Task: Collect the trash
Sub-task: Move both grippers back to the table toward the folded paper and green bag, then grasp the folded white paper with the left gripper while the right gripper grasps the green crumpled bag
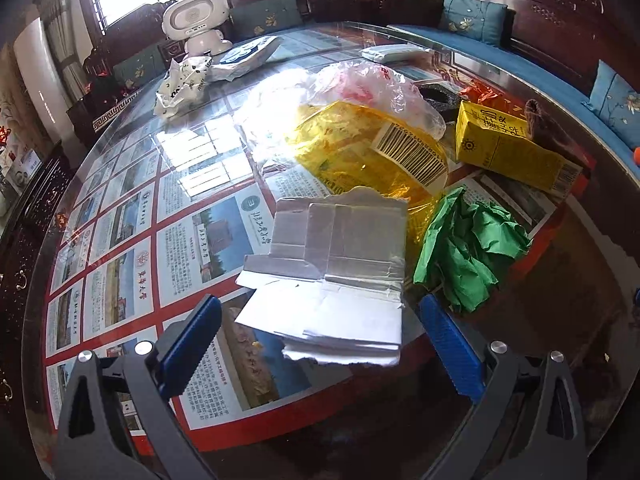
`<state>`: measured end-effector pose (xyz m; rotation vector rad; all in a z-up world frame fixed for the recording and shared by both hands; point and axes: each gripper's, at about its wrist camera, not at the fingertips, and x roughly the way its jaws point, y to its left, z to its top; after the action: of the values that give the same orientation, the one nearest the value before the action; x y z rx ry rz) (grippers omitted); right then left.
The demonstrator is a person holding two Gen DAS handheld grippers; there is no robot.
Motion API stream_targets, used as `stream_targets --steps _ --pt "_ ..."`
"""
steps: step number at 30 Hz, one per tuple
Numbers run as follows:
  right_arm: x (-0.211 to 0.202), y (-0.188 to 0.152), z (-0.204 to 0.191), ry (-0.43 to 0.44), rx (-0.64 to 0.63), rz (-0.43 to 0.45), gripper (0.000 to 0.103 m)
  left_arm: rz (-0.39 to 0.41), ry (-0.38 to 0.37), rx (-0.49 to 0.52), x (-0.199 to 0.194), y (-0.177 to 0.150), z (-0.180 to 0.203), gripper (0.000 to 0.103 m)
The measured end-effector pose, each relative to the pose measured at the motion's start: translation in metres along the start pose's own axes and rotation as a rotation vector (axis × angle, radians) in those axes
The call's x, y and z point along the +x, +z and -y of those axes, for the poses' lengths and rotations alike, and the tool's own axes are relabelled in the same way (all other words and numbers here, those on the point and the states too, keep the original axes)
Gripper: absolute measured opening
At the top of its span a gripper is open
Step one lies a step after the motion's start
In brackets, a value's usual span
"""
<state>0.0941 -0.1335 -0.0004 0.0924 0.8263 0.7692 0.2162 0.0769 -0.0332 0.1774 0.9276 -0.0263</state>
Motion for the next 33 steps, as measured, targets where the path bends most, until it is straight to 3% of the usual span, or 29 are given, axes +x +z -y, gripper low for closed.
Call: stream_targets --steps 2,5,18,28,31,33 --pt "0.004 0.004 -0.003 0.000 -0.010 -0.003 0.095 -0.006 -0.015 -0.009 0.001 0.001 0.000 0.097" --pt "0.011 0.007 -0.006 -0.006 -0.024 -0.016 0.095 -0.005 -0.076 -0.046 0.000 0.000 -0.004 0.078" --pt "0.056 0.057 -0.009 -0.082 -0.093 -0.045 0.095 0.012 -0.089 -0.099 -0.011 -0.014 -0.019 0.078" --pt "0.115 0.086 -0.001 -0.170 -0.085 -0.125 0.091 0.031 -0.066 -0.133 -0.027 -0.026 -0.035 0.078" --pt "0.128 0.090 0.000 -0.182 -0.099 -0.169 0.079 0.027 -0.067 -0.146 -0.026 -0.027 -0.038 0.078" --pt "0.135 0.090 0.003 -0.176 -0.093 -0.214 0.065 0.025 -0.074 -0.149 -0.025 -0.027 -0.038 0.078"
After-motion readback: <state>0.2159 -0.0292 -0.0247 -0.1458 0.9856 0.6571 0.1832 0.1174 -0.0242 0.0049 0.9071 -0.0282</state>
